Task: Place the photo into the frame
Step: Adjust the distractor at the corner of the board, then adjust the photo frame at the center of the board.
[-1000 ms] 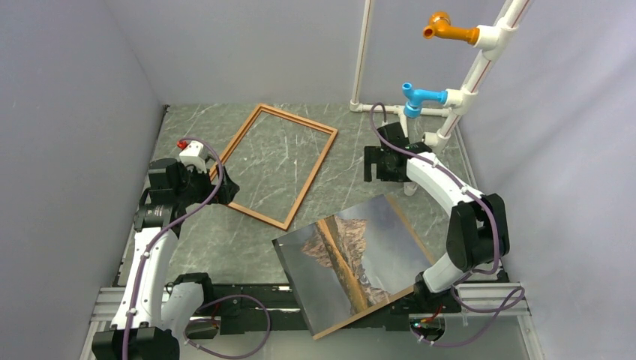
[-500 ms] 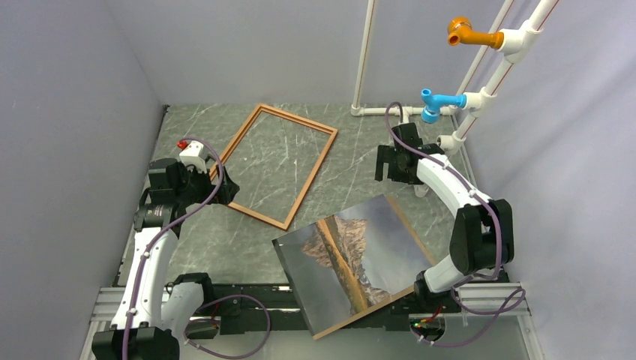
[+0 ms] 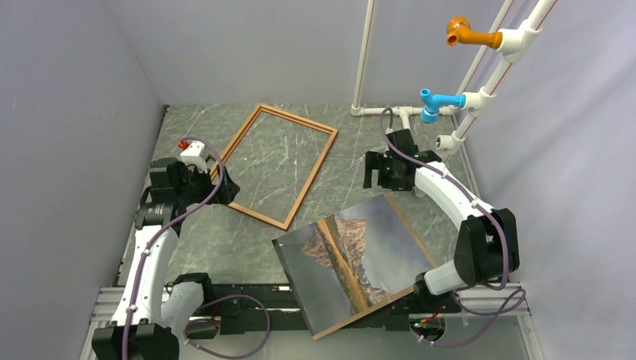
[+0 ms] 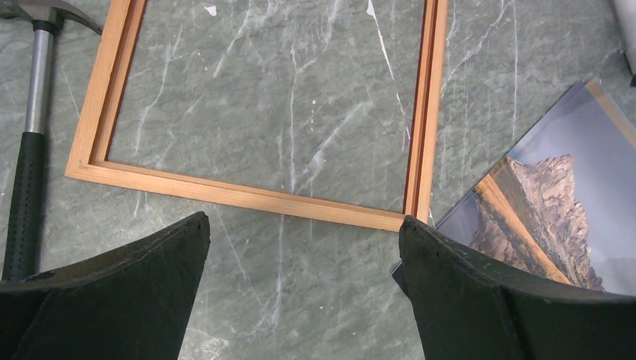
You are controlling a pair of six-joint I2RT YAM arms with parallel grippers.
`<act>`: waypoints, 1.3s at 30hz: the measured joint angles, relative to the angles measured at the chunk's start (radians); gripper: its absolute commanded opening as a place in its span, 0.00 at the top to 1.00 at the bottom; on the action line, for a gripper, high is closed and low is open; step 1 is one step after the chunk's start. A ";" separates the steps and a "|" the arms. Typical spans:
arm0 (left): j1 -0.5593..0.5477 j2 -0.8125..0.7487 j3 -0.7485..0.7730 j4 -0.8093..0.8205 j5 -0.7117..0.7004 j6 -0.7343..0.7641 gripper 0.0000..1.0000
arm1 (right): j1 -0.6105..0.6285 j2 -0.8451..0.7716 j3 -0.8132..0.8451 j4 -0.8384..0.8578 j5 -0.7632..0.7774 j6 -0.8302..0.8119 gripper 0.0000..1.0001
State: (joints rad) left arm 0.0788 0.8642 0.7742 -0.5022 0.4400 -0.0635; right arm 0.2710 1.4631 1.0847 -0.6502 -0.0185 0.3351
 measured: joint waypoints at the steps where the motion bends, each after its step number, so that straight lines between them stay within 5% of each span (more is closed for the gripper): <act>1: 0.000 0.002 0.000 0.000 0.002 0.000 0.01 | 0.015 0.002 -0.003 0.003 -0.011 0.006 0.00; 11: -0.003 0.053 0.000 -0.005 0.006 0.000 0.01 | 0.179 0.072 0.000 0.035 -0.055 0.103 0.00; 20: -0.004 0.043 0.000 -0.019 -0.001 0.000 0.01 | 0.328 0.290 0.203 0.041 -0.057 0.190 0.01; 27: -0.004 0.031 0.000 -0.019 0.000 0.000 0.01 | 0.391 0.519 0.425 0.022 -0.032 0.260 0.12; 39: -0.004 0.036 0.000 -0.018 0.003 0.001 0.01 | 0.426 0.736 0.629 -0.037 -0.029 0.327 0.45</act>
State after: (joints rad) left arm 0.0750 0.9005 0.7746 -0.5205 0.4427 -0.0628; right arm 0.6968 2.1994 1.7138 -0.6876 -0.0471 0.6617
